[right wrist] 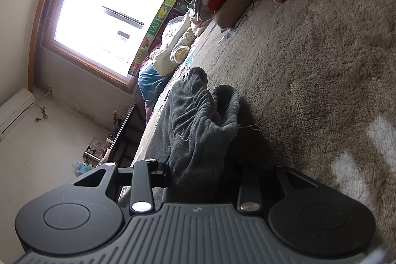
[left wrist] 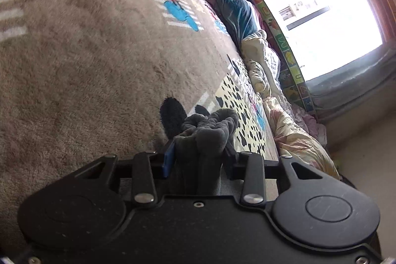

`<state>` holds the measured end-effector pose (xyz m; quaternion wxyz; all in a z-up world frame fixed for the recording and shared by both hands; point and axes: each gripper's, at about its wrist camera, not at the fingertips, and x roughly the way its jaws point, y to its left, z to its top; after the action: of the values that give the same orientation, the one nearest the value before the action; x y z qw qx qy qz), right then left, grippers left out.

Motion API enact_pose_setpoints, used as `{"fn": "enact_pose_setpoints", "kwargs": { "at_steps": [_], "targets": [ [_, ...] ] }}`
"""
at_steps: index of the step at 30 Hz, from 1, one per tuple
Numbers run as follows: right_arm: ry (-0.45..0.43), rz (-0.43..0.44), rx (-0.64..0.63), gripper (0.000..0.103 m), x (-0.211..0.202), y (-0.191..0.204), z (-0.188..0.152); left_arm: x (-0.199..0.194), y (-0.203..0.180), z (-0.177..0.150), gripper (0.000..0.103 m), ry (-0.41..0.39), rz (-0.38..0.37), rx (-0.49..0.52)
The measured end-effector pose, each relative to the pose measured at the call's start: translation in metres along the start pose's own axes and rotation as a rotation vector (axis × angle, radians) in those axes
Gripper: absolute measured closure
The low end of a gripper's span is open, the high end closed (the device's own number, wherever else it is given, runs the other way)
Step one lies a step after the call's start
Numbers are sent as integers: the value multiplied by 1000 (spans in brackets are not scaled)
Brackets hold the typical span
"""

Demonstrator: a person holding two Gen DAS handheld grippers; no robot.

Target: Fold clothes

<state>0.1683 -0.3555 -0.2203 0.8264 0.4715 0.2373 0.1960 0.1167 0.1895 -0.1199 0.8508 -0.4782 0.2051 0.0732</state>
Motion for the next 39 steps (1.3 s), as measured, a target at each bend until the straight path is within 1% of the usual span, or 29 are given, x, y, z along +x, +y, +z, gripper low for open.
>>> {"fn": "enact_pose_setpoints", "kwargs": {
  "at_steps": [2,4,7,9,14,16,18,23,24,26,28,30,33,35,36,39],
  "targets": [
    [0,-1,2,67,-1,0,0,-6,-22,-3,66,-24,13,108],
    [1,-2,4,67,-1,-1,1,-10,-50,-12,66,-51,33,276],
    [1,-2,8,67,-1,-1,1,-13,-86,-29,66,-83,31,477],
    [2,-2,11,67,0,-1,1,-13,-108,-43,66,-104,27,591],
    [1,-2,22,67,-1,-2,3,-12,-151,-78,66,-143,7,821],
    [1,-1,27,66,0,-2,2,-9,-164,-89,66,-151,-5,885],
    [-1,4,39,66,0,-3,2,-7,-175,-99,66,-151,-31,922],
    [-8,22,67,59,-1,-4,4,-6,-207,-132,67,-153,-82,1021],
    [-9,29,75,57,-2,-3,4,-6,-212,-138,67,-156,-93,1038],
    [-13,46,96,48,-4,-1,4,-4,-224,-152,67,-157,-109,1068],
    [-20,65,128,43,-8,-1,5,-1,-234,-165,67,-152,-129,1090],
    [-32,78,173,41,-15,-4,5,0,-241,-181,67,-152,-142,1123],
    [-70,72,218,41,-30,-9,8,5,-250,-206,67,-143,-164,1170],
    [-122,55,208,39,-44,-8,13,9,-255,-223,67,-137,-177,1203],
    [-148,48,200,35,-51,-9,16,12,-255,-234,67,-132,-182,1224],
    [-213,39,203,34,-69,-13,25,19,-257,-265,67,-115,-199,1287]
  ]
}}
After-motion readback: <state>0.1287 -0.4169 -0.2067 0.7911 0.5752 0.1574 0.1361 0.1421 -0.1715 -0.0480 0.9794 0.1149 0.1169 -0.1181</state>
